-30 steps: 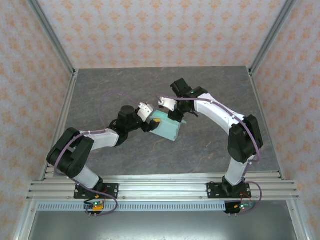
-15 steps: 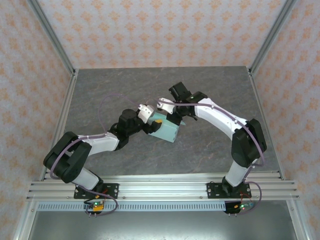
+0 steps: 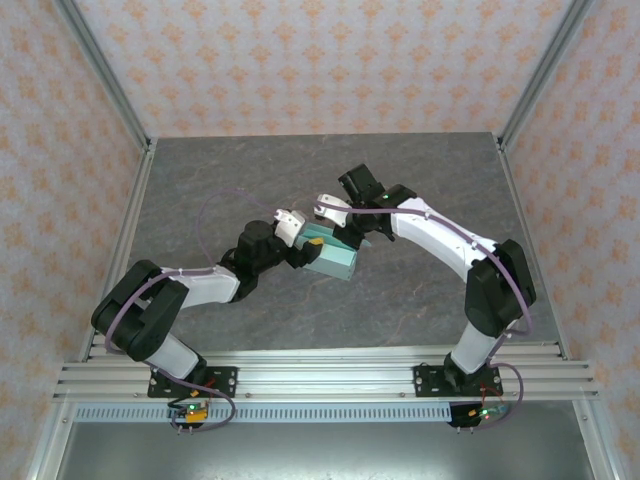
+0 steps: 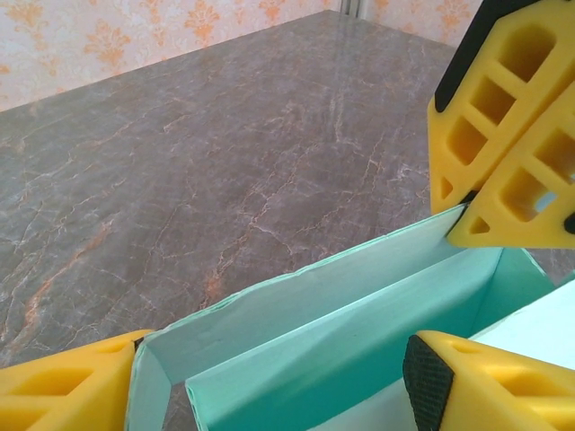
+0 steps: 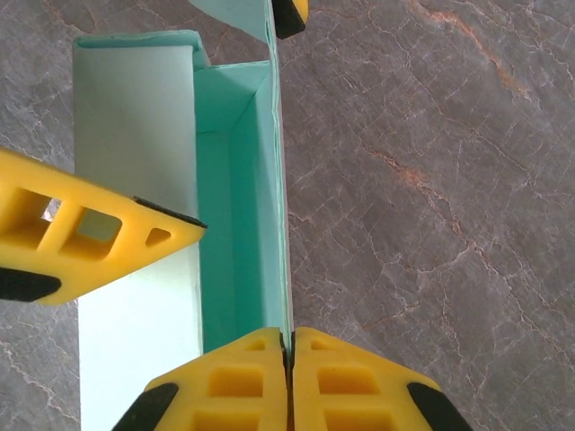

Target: Fold the paper box

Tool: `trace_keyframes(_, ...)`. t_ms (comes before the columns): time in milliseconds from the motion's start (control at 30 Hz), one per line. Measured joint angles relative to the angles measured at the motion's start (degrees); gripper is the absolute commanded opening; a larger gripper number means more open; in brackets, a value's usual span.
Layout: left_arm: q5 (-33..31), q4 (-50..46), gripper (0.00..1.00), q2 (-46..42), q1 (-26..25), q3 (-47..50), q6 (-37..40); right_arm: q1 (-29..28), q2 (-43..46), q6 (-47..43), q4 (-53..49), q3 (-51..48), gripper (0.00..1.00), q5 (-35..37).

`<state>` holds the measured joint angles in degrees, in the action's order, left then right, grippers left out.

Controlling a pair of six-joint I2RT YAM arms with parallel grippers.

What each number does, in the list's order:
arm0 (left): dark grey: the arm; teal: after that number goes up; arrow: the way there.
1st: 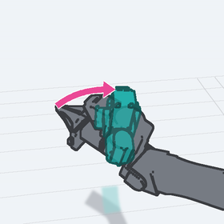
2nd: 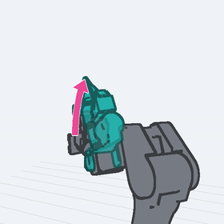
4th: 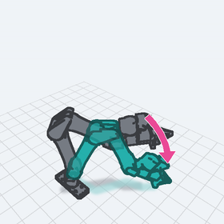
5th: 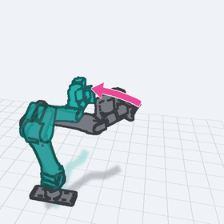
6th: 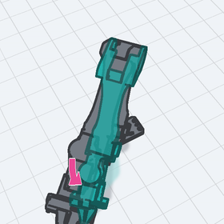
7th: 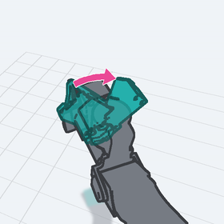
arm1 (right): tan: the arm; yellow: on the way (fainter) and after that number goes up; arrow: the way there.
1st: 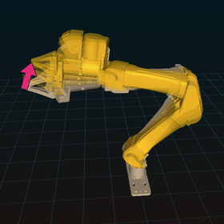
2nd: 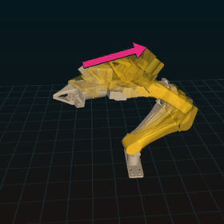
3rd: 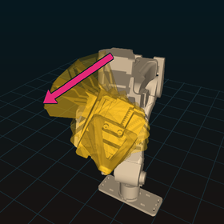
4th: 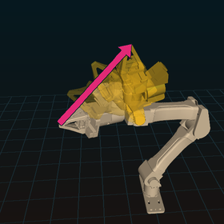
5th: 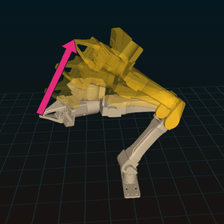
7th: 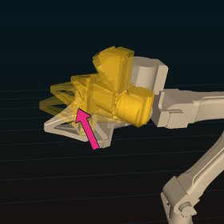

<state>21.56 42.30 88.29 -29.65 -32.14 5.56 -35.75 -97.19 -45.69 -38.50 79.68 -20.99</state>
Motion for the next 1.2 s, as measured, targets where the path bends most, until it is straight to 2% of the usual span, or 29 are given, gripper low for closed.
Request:
trace_keyframes(233,0.0,-1.0,0.84,-0.6,0.0,0.0,-0.2,0.0,0.0,-0.2,0.1,0.0,0.08,0.1)
trace_keyframes(467,0.7,-5.7,0.86,-7.1,0.0,0.0,-0.2,0.0,0.0,-0.7,0.1,0.0,0.08,0.3)
trace_keyframes(633,0.7,-5.7,0.86,-9.6,0.0,2.7,-0.6,0.0,0.0,-0.7,0.0,0.0,0.08,0.5)
trace_keyframes(767,0.6,-5.7,0.87,-8.3,0.0,5.6,-1.5,0.0,0.0,-0.9,0.0,0.0,0.08,0.4)
trace_keyframes(800,0.6,-5.7,0.97,-7.6,0.0,5.6,-1.6,0.0,0.0,-0.9,0.0,0.0,0.08,0.4)
trace_keyframes(833,0.5,-5.6,1.00,-6.9,0.0,5.6,-1.8,0.0,0.0,-0.9,0.0,0.0,0.08,0.4)
trace_keyframes(1200,-1.3,-0.8,1.00,0.9,0.0,4.9,-3.0,0.0,0.0,-1.6,0.0,0.0,0.08,-1.4)
